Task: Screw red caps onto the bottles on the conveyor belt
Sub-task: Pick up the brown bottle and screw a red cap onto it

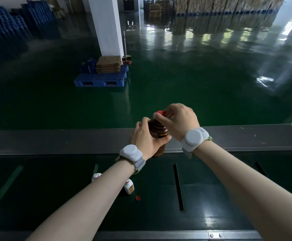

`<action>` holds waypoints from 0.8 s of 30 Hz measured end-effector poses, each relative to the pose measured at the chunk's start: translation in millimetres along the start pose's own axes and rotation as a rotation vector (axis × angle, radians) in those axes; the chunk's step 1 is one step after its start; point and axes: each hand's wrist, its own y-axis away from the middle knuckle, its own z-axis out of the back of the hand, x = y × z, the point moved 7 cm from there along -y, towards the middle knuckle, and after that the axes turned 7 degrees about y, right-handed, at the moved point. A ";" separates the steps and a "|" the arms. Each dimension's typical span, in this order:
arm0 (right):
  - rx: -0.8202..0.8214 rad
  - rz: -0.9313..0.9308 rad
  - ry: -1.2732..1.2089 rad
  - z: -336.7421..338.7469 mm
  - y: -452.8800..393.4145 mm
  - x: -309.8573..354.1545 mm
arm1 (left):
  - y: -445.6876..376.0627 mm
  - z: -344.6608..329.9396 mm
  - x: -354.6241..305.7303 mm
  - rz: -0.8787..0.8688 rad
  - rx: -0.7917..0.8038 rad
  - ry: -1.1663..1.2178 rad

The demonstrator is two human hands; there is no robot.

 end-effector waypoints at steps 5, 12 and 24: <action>0.078 0.079 0.009 -17.2 -5.5 -9.3 | -10.2 -18.6 11.7 0.016 0.094 0.064; 0.105 0.114 0.145 -43.9 -8.2 -27.0 | -14.9 -41.6 33.7 0.035 0.127 0.049; 0.175 -0.017 0.133 -125.3 12.1 -78.2 | -5.4 -108.2 96.2 0.080 0.112 -0.058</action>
